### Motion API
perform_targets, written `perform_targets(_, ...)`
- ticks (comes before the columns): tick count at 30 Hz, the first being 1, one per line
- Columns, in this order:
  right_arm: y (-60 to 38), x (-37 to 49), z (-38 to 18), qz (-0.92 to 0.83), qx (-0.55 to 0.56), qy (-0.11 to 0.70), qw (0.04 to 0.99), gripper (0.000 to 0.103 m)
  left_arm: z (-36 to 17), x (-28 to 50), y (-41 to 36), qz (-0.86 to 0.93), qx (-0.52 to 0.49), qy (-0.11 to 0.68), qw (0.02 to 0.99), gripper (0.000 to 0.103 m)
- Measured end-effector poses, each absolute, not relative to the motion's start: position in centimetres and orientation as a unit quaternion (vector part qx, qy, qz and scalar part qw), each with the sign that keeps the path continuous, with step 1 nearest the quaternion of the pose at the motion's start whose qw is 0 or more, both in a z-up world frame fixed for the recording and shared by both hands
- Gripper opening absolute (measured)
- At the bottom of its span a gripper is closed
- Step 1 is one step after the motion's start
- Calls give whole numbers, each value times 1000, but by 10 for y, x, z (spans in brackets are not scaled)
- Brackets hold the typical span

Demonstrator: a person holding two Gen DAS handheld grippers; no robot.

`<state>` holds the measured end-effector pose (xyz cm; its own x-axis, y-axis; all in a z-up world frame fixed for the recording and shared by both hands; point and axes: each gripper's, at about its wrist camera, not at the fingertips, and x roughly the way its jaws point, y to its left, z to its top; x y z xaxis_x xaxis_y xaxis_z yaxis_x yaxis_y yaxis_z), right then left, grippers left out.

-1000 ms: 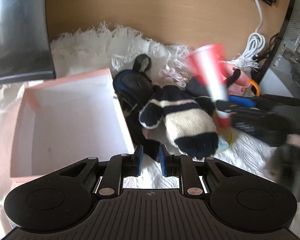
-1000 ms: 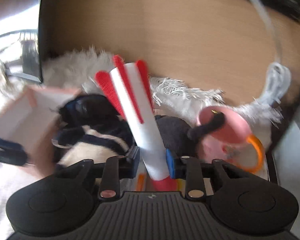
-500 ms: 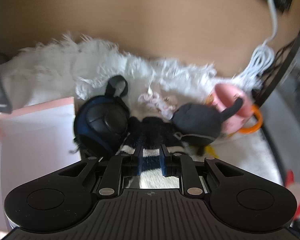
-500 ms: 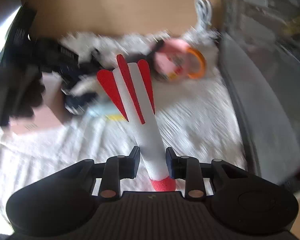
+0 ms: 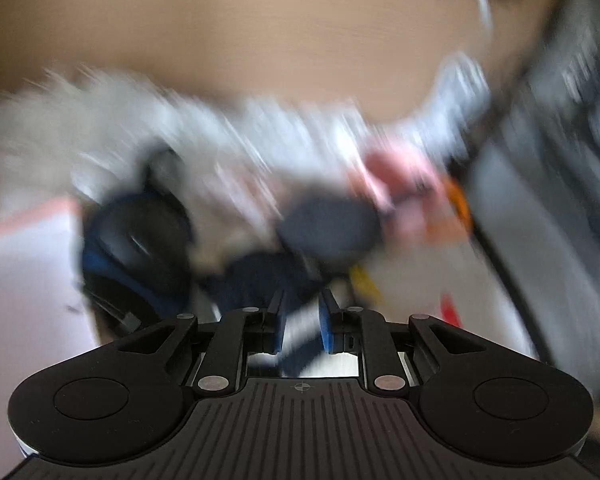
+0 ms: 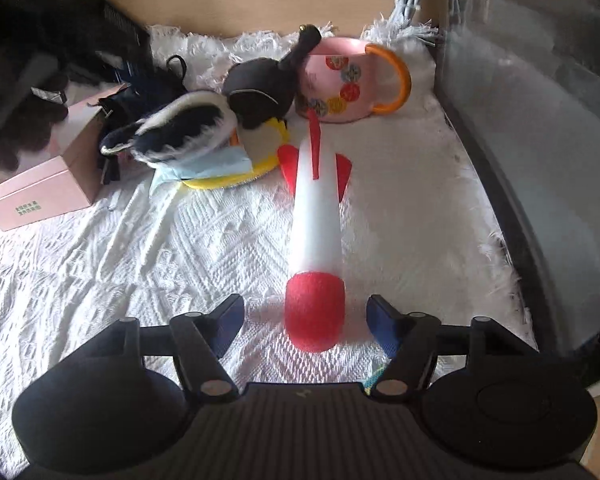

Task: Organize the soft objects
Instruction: 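Grasp the black-white striped plush with the left tool while the right tool holds the rocket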

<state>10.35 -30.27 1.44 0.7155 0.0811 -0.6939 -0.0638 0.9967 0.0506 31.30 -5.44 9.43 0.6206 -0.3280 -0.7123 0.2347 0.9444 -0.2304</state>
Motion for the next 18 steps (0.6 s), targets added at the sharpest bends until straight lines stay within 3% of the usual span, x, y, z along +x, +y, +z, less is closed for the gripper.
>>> perform_targets(4, -298, 103, 8, 48, 5, 360, 932, 86, 103, 311, -52, -91, -134, 408, 898, 21)
perform_targets(8, -286, 95, 2, 44, -40, 337, 940, 89, 82, 317, -85, -109, -97, 476, 867, 23)
perform_targets(11, -292, 97, 4, 53, -25, 340, 939, 91, 77, 306, -113, -118, -11, 436, 892, 24)
perform_targets(15, -294, 98, 4, 59, -20, 337, 939, 93, 70, 278, -118, -126, 108, 370, 914, 35)
perform_targets(18, -295, 98, 4, 62, -17, 336, 940, 94, 67, 276, -101, -95, 92, 367, 921, 45)
